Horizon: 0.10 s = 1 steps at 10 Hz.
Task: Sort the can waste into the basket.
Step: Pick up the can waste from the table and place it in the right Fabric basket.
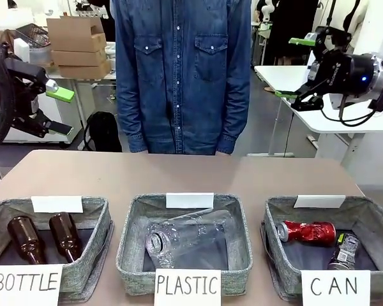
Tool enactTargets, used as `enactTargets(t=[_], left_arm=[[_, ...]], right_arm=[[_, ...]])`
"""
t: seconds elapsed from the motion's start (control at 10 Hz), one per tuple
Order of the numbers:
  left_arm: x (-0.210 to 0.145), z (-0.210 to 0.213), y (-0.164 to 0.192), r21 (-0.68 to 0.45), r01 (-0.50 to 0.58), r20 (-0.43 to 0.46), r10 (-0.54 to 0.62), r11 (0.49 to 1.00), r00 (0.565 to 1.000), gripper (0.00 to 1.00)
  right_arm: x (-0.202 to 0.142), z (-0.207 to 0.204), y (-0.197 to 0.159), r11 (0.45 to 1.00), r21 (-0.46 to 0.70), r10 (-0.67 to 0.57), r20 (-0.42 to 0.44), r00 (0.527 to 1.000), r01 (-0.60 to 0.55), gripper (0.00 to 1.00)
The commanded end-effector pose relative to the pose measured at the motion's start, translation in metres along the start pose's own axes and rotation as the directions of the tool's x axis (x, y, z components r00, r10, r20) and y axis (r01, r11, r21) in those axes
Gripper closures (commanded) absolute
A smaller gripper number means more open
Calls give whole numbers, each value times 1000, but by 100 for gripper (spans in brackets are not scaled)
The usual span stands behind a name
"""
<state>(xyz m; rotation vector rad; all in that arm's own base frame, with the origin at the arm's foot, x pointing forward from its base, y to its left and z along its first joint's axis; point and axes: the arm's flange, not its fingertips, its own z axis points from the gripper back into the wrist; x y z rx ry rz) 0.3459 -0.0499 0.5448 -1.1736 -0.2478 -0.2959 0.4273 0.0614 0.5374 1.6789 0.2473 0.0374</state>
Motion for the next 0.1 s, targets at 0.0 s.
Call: enactTargets(t=[0.0], left_arm=[[1, 4, 1, -6, 19, -9, -19, 1000, 1000, 0]], right_arm=[[3, -1, 1, 1000, -12, 21, -1, 1000, -21, 0]])
